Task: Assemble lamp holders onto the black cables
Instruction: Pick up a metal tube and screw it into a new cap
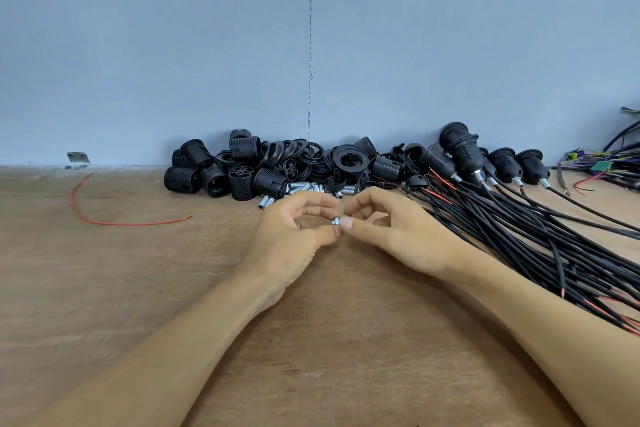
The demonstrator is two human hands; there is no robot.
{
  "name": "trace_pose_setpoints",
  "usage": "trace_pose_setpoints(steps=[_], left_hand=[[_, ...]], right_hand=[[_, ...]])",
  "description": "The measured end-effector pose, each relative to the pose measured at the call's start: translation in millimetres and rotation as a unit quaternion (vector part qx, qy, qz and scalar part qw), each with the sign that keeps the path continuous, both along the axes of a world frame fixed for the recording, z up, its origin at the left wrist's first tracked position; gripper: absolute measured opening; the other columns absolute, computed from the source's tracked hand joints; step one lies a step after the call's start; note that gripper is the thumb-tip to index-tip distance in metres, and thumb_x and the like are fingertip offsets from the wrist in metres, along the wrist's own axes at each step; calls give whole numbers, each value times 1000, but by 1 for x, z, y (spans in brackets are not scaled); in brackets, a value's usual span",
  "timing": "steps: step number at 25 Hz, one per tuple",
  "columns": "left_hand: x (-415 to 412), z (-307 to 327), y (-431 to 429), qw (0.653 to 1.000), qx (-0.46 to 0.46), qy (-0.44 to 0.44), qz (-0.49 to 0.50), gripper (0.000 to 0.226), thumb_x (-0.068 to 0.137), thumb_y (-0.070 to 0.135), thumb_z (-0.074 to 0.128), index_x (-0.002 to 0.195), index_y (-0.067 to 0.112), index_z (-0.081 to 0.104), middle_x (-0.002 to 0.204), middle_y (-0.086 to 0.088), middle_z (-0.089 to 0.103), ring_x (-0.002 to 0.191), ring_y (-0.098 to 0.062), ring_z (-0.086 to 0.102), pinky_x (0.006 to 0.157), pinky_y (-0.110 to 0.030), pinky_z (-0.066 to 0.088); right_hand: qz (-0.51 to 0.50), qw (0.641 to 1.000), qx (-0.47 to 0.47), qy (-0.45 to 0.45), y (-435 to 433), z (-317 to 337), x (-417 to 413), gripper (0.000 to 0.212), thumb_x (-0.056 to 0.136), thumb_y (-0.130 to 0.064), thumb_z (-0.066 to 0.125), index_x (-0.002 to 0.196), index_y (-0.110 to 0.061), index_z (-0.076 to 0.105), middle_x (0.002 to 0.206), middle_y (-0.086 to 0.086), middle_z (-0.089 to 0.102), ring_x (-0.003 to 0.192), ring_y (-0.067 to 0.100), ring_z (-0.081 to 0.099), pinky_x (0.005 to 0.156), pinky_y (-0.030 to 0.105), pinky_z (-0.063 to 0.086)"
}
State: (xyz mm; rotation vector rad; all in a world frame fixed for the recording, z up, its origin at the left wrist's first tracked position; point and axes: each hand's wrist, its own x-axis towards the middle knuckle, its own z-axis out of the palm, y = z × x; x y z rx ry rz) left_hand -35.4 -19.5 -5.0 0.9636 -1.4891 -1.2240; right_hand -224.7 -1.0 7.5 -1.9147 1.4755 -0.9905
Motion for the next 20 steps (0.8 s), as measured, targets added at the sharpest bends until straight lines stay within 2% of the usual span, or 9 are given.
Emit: trace_pose_setpoints(steps=[2, 4, 5, 8, 10, 12, 14, 17, 20], left_hand=[[0, 0, 1, 1000, 0, -5, -1, 32, 79, 2, 83, 99, 26, 75, 93, 9, 77, 64, 2, 62, 55, -9, 45], [0, 0, 0, 1000, -1, -18, 2, 33, 80, 2, 82, 99, 27, 75, 94, 10, 77, 62, 0, 59, 56, -11, 45], [0, 0, 0, 1000, -1, -17, 3, 33, 80, 1, 82, 99, 27, 75, 94, 10, 77, 62, 0, 59, 56, -11, 45], [0, 0, 0, 1000, 0, -11, 5, 33, 79, 0, 81, 99, 26, 75, 93, 10, 77, 62, -1, 60, 55, -10, 45], [0, 0, 0, 1000, -5, -30, 7, 34, 79, 3, 82, 99, 29, 75, 95, 12, 77, 64, -6, 57, 56, -11, 45], [0, -1, -1, 1000, -4, -30, 8, 33, 79, 4, 83, 99, 30, 75, 94, 13, 77, 64, -4, 58, 56, -11, 44], [0, 0, 0, 1000, 2, -16, 7, 32, 79, 5, 84, 98, 28, 75, 93, 12, 77, 64, 1, 61, 55, -9, 44], [-1, 1, 1, 1000, -4, -22, 12, 33, 79, 3, 82, 99, 28, 75, 94, 13, 77, 59, 0, 60, 55, -9, 45], [-2, 1, 2, 999, -4, -24, 25, 46, 80, 1, 80, 112, 33, 70, 109, 16, 73, 62, -8, 64, 58, -15, 48]], right_hand=[[2, 1000, -6, 6, 0, -1, 0, 33, 94, -56, 59, 86, -26, 72, 81, 2, 72, 65, 3, 55, 65, 32, 46], [-16, 1000, -11, -9, 0, -1, 1, 47, 100, -59, 45, 79, -27, 72, 73, -3, 71, 58, -3, 55, 61, 17, 41], [-14, 1000, -10, -20, 0, -1, 1, 44, 99, -60, 45, 83, -29, 72, 75, -6, 71, 59, -4, 54, 62, 14, 40], [15, 999, -4, -30, 0, 1, -2, 15, 93, -43, 67, 92, -29, 71, 78, -12, 67, 62, 1, 51, 63, 16, 41], [7, 1000, -18, -9, -1, 0, -2, 25, 97, -41, 62, 79, -26, 69, 69, -12, 66, 56, -3, 47, 59, 16, 37], [2, 1000, -16, -21, -1, -1, 0, 31, 99, -47, 56, 82, -25, 69, 72, -7, 68, 58, -2, 49, 61, 20, 38], [23, 998, 4, -51, 1, 1, 1, 18, 94, -45, 66, 95, -28, 72, 80, -4, 69, 67, 5, 53, 65, 24, 42], [22, 1000, 2, -14, 0, 0, -1, 10, 90, -35, 73, 90, -26, 74, 79, -4, 71, 66, 5, 54, 67, 26, 47], [-45, 997, -63, 5, -3, -3, -3, 7, 90, -35, 73, 85, -30, 73, 74, -14, 67, 58, -1, 49, 60, 16, 40]])
